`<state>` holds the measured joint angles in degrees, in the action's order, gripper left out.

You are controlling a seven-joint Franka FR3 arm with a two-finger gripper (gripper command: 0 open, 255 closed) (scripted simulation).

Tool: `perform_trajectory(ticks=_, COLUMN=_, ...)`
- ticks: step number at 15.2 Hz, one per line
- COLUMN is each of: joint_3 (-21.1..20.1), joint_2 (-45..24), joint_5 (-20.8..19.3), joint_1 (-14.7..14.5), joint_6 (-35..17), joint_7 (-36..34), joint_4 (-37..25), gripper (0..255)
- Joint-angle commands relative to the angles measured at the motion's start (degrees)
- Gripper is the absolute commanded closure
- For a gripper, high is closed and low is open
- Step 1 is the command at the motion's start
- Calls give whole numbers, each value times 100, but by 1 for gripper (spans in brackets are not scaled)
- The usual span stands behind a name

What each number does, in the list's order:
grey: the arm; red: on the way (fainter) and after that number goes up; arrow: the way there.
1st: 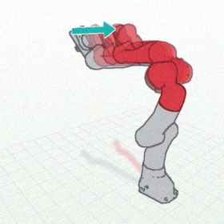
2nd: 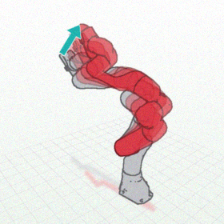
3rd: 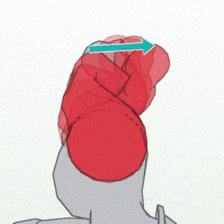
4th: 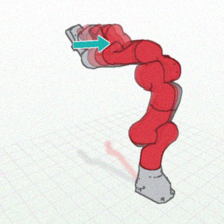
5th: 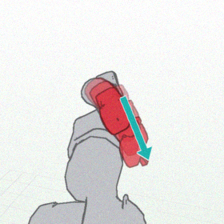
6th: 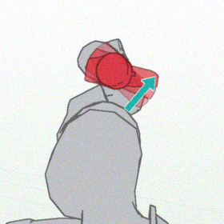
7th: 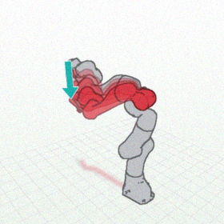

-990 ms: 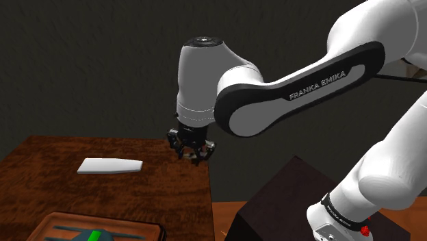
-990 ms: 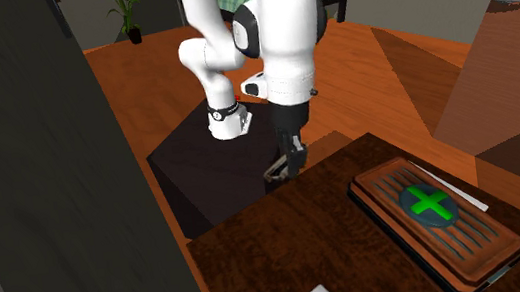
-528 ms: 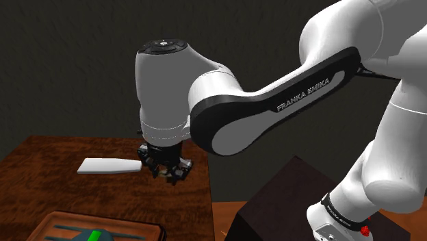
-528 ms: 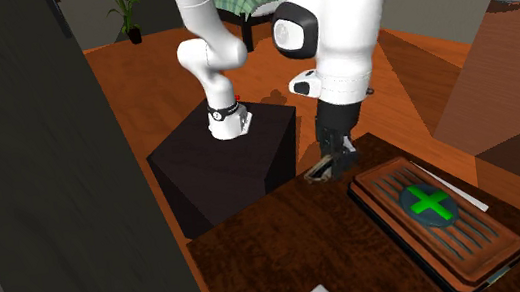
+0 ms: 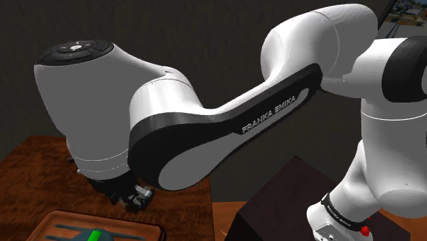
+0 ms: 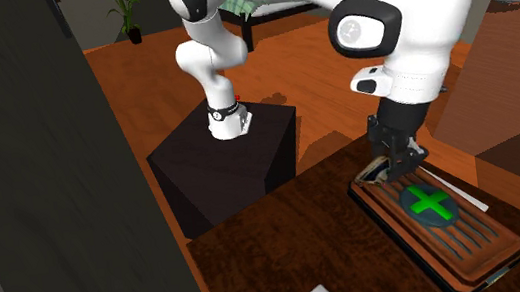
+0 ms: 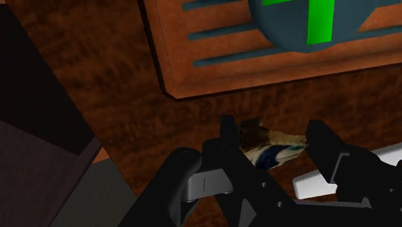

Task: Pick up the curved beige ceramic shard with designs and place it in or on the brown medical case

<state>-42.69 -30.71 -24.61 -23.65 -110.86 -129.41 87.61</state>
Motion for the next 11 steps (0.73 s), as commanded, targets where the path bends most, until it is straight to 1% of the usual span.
perform_trajectory(ticks=1, joint_3=106, joint_2=-438, joint_5=-203, joint_1=-448, joint_6=268, joint_7=-180, joint_4=-656, gripper=255)
perform_trajectory(ticks=3, joint_3=218, joint_2=-879, joint_5=-366, joint_1=-902, joint_6=576, joint_7=-278, joint_4=-1400, gripper=255)
perform_trajectory(ticks=5, joint_3=348, joint_2=-1370, joint_5=-515, joint_1=-1402, joint_6=935, joint_7=-316, joint_4=-2287, gripper=255)
perform_trajectory(ticks=7, joint_3=503, joint_2=-1976, joint_5=-663, joint_1=-1996, joint_6=1397, joint_7=-268, joint_4=-3454, gripper=255)
perform_trajectory(ticks=8, joint_3=614, joint_2=-2405, joint_5=-746, joint_1=-2398, joint_6=1736, joint_7=-173, joint_4=-4327, gripper=255)
perform_trajectory(ticks=11, joint_3=611, joint_2=-2361, joint_5=-743, joint_1=-2285, joint_6=1472, joint_7=-247, joint_4=-3974, gripper=255)
